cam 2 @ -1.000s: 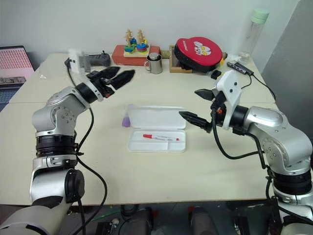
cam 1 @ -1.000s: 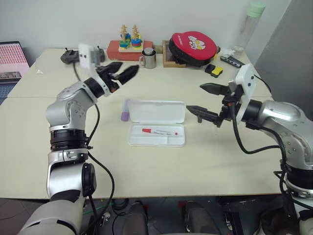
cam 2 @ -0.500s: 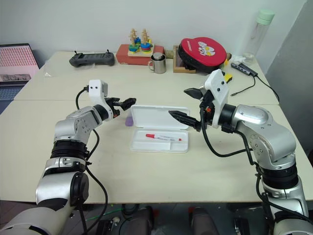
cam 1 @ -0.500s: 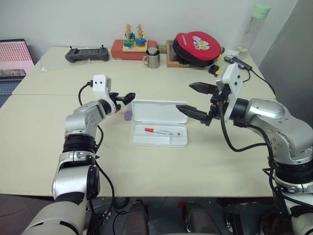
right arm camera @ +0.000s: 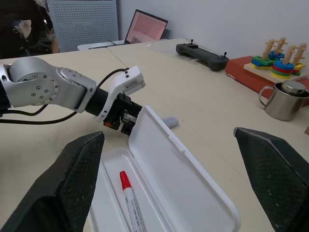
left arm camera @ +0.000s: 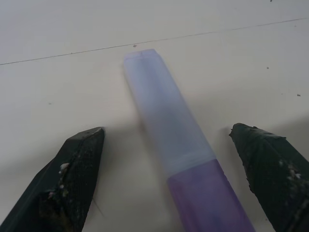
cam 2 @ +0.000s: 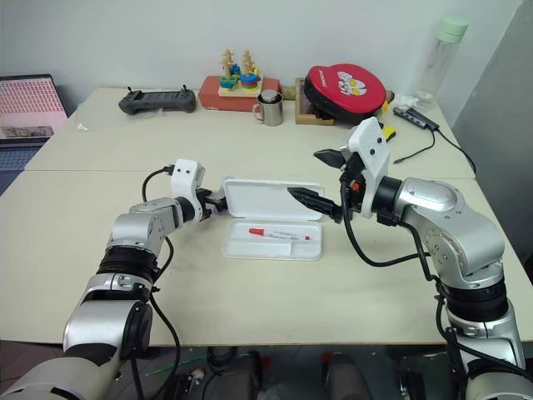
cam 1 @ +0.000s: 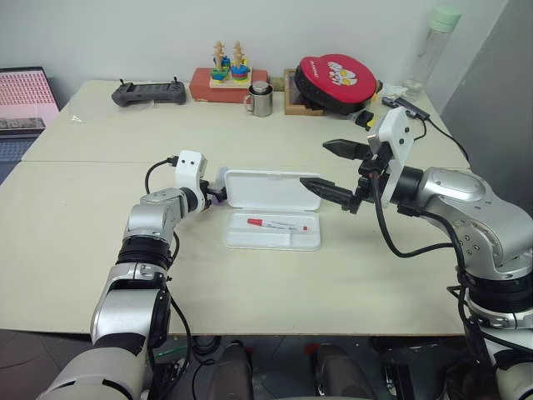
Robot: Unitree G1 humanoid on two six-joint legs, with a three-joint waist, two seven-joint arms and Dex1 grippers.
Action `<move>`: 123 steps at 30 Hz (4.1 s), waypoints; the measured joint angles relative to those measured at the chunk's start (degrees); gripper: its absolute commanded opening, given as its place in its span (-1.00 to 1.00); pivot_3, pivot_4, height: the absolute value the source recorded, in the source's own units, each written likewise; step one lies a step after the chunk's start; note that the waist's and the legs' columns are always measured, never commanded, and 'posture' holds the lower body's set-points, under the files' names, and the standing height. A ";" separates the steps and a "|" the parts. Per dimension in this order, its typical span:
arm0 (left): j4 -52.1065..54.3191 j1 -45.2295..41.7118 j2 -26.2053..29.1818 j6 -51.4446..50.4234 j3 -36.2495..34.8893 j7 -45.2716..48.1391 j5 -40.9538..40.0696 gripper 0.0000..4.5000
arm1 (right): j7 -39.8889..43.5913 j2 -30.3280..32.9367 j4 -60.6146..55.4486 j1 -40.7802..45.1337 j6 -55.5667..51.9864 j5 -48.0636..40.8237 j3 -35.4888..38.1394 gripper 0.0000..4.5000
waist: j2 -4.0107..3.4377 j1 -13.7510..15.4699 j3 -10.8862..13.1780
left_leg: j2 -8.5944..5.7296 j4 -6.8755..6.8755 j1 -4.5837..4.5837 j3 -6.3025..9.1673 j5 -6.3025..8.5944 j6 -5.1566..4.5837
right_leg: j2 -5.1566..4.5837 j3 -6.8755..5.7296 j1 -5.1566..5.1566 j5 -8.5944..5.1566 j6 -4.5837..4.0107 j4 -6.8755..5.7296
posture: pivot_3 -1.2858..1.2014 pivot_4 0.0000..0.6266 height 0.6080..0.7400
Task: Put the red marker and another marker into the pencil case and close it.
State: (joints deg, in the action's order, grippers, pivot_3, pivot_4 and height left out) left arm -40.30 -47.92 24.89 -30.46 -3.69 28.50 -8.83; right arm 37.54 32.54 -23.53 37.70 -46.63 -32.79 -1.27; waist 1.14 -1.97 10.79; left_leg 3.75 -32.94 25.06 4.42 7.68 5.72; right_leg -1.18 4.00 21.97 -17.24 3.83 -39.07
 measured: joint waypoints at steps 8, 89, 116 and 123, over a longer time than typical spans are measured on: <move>-0.01 -0.03 -0.01 -0.25 -0.60 -0.53 0.06 0.01 | -0.11 0.12 -0.08 0.00 -0.02 -0.03 0.09 1.00 | 0.00 0.03 0.00 | 0.00 0.00 0.00 0.00 0.00 0.00 | 0.00 0.00 -0.01 -0.01 0.01 0.01 | 0.03 -0.52 1.00; 36.15 10.44 -0.66 8.05 11.51 34.42 -8.20 1.00 | -32.47 -12.85 13.72 -8.48 -7.44 13.85 -0.41 1.00 | 0.01 -1.26 0.00 | 0.04 0.04 -0.03 -0.08 -0.01 -0.05 | 0.02 0.09 0.02 -0.10 0.01 -0.05 | 0.03 -0.52 1.00; 36.13 10.51 -0.22 7.41 10.60 32.56 -9.17 1.00 | -25.13 -14.81 20.81 -7.83 8.57 22.04 -0.58 -0.87 | 0.00 -1.22 0.01 | 0.02 0.08 -0.03 -0.08 -0.01 -0.05 | 0.02 0.08 0.00 -0.13 0.09 0.03 | 0.03 -0.52 1.00; 38.49 14.22 10.70 8.79 9.70 44.13 -11.66 1.00 | -0.74 0.17 4.61 -10.22 3.82 10.37 -2.68 -0.87 | -0.02 -1.26 0.03 | 0.06 0.12 -0.03 -0.07 -0.01 -0.04 | 0.02 0.04 0.01 -0.19 0.03 0.04 | 0.03 -0.52 1.00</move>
State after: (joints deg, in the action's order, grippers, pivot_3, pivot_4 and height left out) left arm -1.81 -33.70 35.60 -21.67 6.00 72.63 -20.49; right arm 36.80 32.70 -18.92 27.48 -42.81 -22.43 -3.94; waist 1.12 -3.23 10.82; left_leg 3.81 -32.82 25.03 4.35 7.67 5.67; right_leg -1.16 4.04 21.98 -17.42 3.87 -39.03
